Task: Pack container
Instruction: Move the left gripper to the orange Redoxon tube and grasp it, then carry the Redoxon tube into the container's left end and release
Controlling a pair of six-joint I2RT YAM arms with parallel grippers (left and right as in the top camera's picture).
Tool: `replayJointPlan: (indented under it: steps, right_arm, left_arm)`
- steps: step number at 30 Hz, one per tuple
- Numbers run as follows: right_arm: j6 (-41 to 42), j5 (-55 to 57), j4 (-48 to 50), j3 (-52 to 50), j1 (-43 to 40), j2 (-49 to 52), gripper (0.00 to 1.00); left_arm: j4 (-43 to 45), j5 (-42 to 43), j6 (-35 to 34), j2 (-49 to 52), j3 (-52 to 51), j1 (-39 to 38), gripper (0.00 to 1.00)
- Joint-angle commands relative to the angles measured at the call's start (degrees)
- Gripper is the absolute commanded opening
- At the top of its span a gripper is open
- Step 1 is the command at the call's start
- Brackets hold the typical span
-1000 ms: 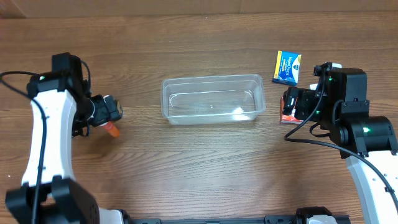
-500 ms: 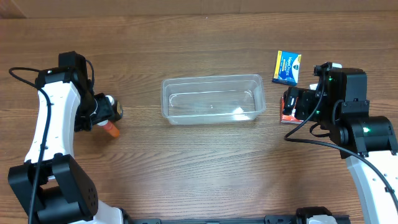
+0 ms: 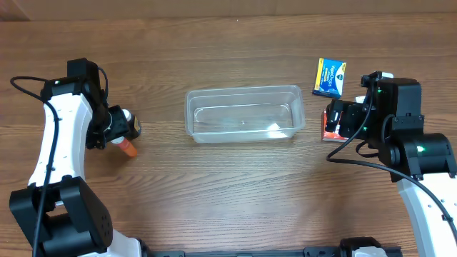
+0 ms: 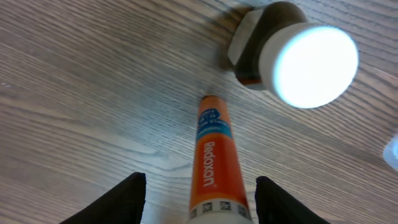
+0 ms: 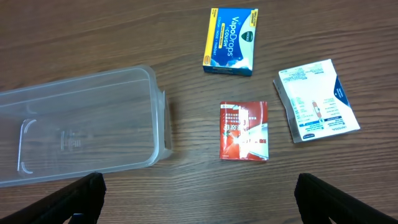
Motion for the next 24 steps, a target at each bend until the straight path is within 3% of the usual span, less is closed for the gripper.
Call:
replayJointPlan:
  steps: [1, 13, 24]
  right_arm:
    - [-0.3, 0.4, 0.3, 2.0, -0.2, -0.3, 1.00]
    - [-0.3, 0.4, 0.3, 2.0, -0.2, -0.3, 1.00]
    - [-0.3, 0.4, 0.2, 2.0, -0.2, -0.3, 1.00]
  left_arm:
    - [0.5, 2.7, 0.3, 0.7, 1.1, 0.2, 0.58]
    - [0.2, 3.3, 0.5, 0.8, 0.7, -1.3, 0.59]
    - [2.0, 3.2, 0.6, 0.8, -4.2, -1.3, 0.52]
